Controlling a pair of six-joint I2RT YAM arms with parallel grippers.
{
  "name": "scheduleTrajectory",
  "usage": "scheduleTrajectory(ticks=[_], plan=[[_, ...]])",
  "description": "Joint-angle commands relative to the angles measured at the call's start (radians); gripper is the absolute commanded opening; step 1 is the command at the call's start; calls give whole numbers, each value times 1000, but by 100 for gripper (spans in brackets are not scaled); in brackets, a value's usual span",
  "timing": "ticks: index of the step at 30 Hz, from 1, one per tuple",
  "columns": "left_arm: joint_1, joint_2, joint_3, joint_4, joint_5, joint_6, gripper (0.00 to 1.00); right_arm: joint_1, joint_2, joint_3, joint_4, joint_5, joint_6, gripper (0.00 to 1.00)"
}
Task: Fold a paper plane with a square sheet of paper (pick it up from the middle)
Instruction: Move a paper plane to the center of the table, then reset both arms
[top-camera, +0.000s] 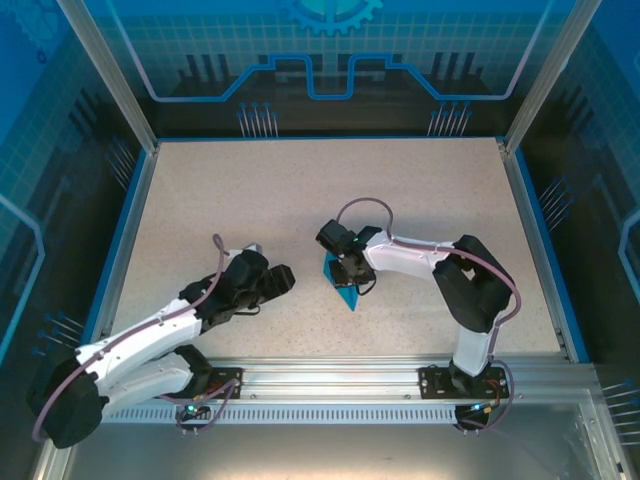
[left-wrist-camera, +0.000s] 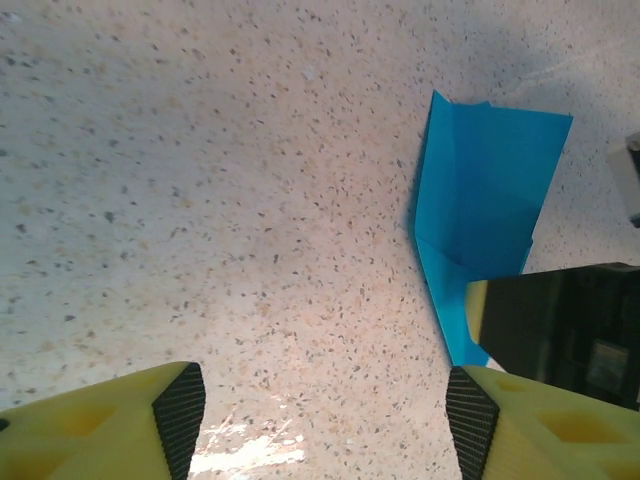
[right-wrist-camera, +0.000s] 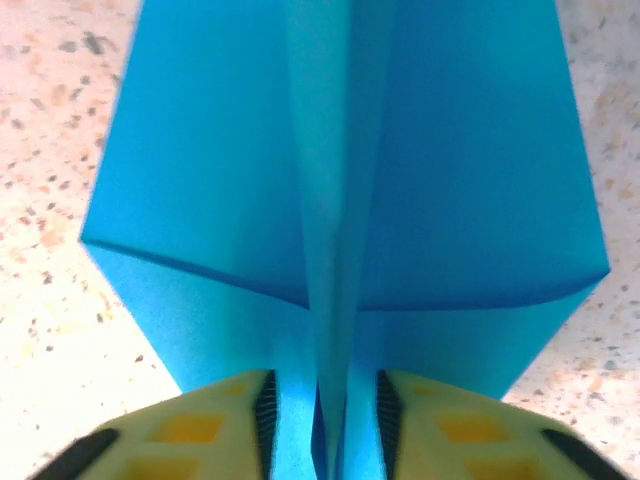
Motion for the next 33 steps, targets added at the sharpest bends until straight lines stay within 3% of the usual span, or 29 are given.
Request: scheduleTrajectory(ticks=[1,8,14,19,26,28,33], plan=[[13,-52,-14,-67,-74,27,76,3,-93,19,-34,13,9,50],[26,-121,-3,-114,-155,85,98,6,-304,-29,-75,117,-20,63],[38,-168,24,-196,-316,138,98,-20,-514,-108,-108,406,-34,85],[50,-187,16,-177,-444,208,99,-182,-633,-180,-106,477,-71,92],[94,-158,19,-162,-514,292,98,-407,-714,-388,139,559,-218,94],[112,-159,17,-160,-549,314,98,-463,-721,-452,258,533,-288,94],[226,-106,36,-132,-521,397,99,-616,-670,-529,421,386,-384,95]])
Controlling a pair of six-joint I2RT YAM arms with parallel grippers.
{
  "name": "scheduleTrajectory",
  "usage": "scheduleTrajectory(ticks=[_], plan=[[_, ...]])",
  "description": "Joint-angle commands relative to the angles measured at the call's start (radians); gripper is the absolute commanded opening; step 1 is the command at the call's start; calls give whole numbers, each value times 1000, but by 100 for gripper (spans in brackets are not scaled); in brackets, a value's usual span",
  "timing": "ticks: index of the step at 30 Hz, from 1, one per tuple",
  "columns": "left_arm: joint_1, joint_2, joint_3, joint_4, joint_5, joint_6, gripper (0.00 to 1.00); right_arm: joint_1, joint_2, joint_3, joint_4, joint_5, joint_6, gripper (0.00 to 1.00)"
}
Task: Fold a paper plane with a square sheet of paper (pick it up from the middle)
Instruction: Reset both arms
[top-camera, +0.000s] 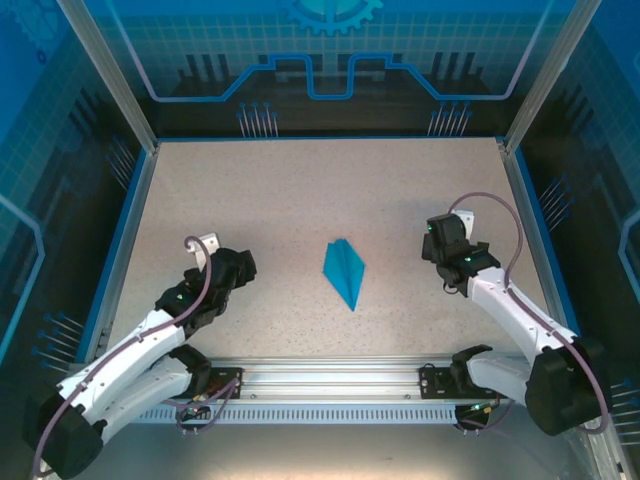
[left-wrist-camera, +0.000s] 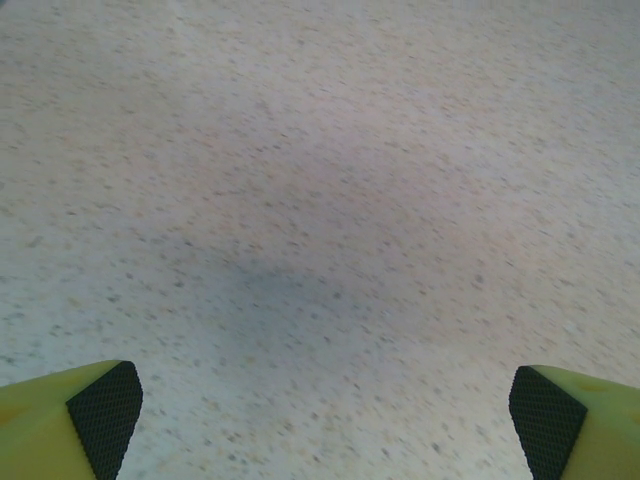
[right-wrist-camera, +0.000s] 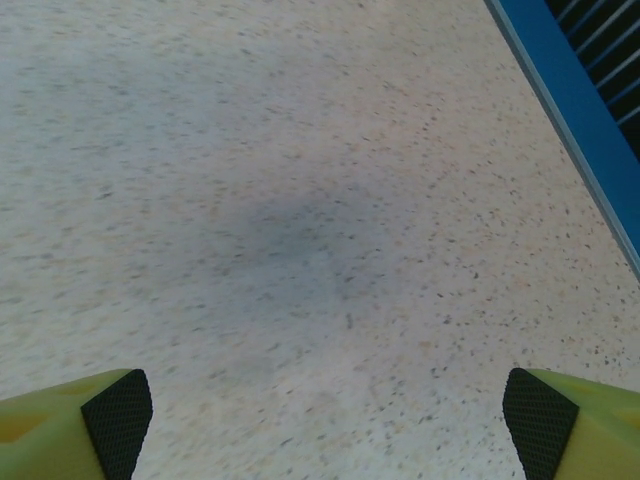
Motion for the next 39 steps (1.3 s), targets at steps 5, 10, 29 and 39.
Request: scheduleTrajectory(ticks=[5,10,29,39], plan=[[147,54,21,57,-19,117,98,-122,77,-127,442,-147,-184,94],[224,81,-1,127,56,147,99,-137,150,-192,686,-194,-246,94],[314,195,-15,417,49,331,98,-143,355,-253,1151,-412,-410,90],[343,368,-73,723,134,461,98,-153,376,-264,1186,-369,-381,99]])
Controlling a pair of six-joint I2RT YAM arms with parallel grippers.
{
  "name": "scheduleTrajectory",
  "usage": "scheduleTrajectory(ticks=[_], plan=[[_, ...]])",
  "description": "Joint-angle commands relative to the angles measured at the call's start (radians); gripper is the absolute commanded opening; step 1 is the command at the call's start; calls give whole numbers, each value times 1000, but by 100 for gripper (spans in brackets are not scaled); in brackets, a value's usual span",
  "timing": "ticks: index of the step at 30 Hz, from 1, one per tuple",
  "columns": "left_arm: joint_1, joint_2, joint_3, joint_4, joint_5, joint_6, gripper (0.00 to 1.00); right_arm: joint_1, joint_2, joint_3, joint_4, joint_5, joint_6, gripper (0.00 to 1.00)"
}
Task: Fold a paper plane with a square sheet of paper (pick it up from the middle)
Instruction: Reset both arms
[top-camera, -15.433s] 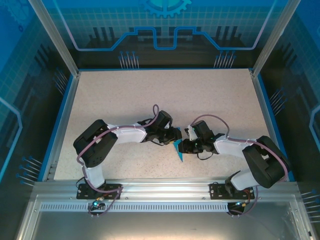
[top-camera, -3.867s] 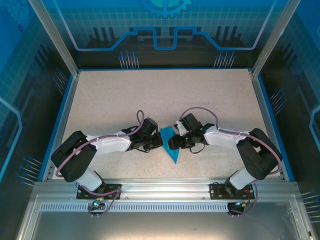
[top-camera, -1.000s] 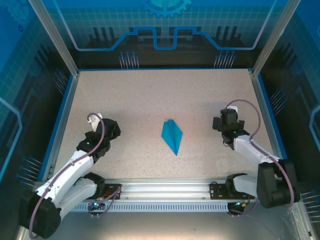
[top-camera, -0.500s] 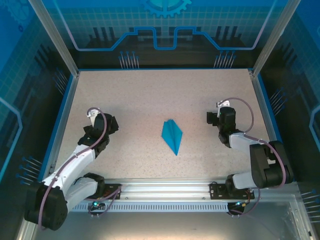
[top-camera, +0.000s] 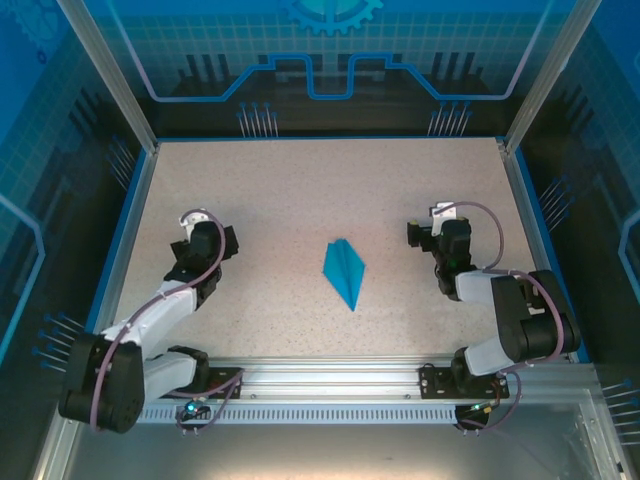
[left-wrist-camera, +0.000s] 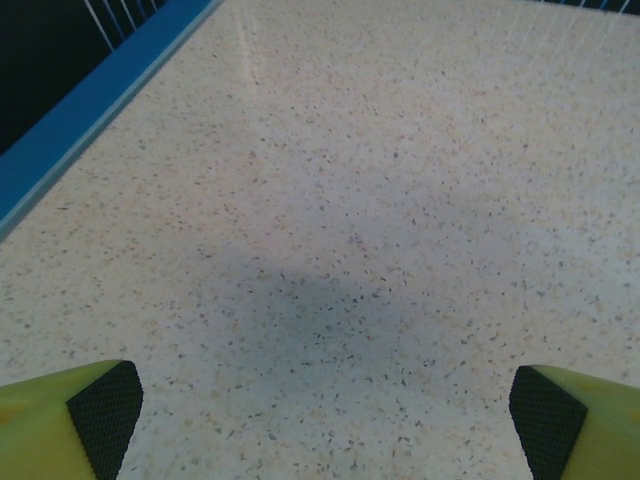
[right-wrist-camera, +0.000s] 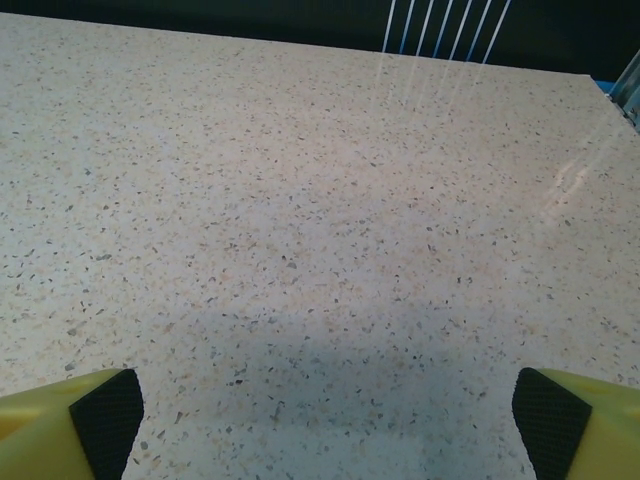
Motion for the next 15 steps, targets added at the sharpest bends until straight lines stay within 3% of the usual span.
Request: scheduleTrajectory(ticks=[1,3,12,15], plan=[[15,64,-43,224,69,83,98,-20,14,-11,57,21,7,99],[24,115,-75,351,106,107,99,-16,20,-20,83,17,-3,99],[118,208,-91,576,286,171,99,-27,17,-11,60,-24,-4,100],[119,319,-128,761,352,212,99,-26,17,-11,61,-22,-7,100]])
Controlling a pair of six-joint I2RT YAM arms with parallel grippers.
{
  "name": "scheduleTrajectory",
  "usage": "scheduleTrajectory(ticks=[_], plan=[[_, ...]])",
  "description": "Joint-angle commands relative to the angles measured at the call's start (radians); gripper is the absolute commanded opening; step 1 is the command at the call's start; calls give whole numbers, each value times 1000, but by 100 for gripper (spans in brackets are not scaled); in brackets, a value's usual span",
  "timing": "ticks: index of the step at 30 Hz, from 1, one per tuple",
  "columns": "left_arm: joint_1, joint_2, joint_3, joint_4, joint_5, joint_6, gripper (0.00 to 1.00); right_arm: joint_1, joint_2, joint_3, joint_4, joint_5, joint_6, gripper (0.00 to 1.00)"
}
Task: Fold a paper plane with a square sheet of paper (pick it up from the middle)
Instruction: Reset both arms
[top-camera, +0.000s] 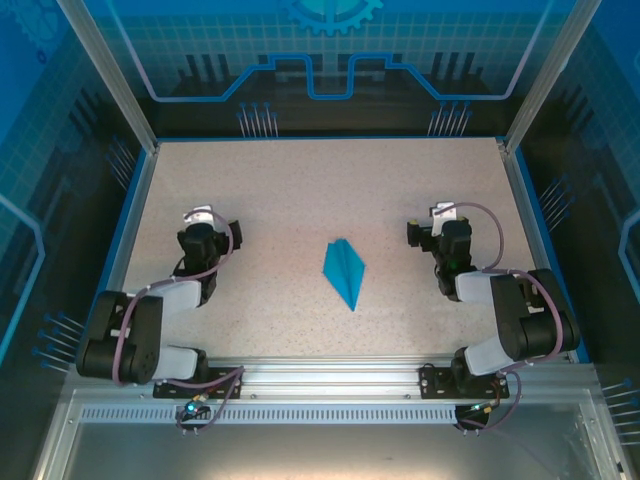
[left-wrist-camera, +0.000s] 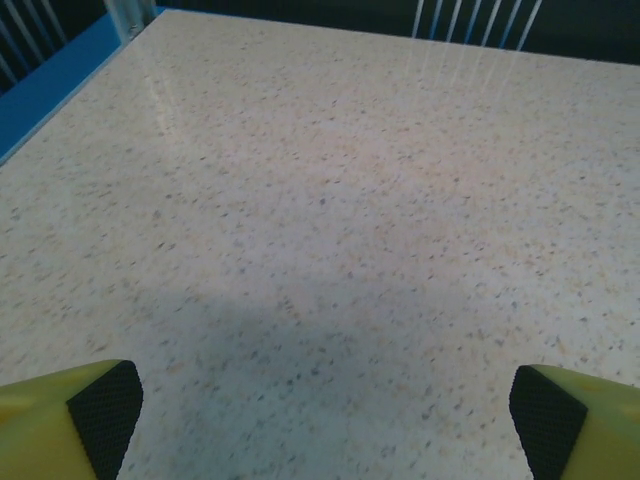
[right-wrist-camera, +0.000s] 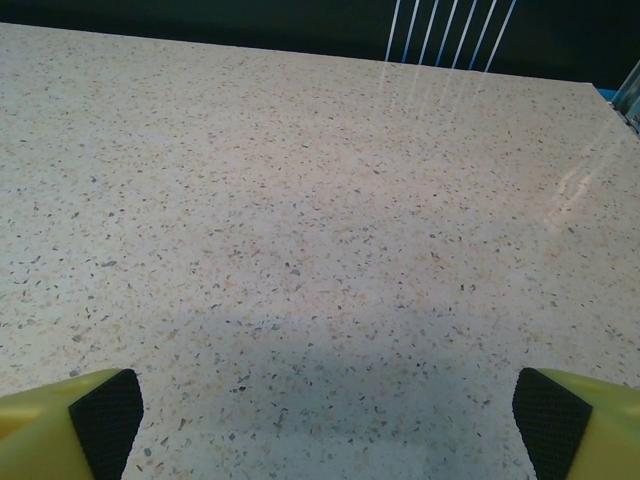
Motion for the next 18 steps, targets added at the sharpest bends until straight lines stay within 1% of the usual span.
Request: scheduleTrajectory(ticks=[1,2,3,6,18], plan=[[6,134,-45,289,129,68,98,-21,8,-3,29,-12,-6,99],[6,159,-47,333,131,79,98,-21,9,-3,28,-12,-5,99],[7,131,-25,233,133,68,99,-21,9,-3,28,-12,-5,100],[35,135,7,185,160,44,99,-21,9,-3,27,-12,-6,99],[34,137,6,191,165,50,98,-23,9,-2,24,-17,-5,99]])
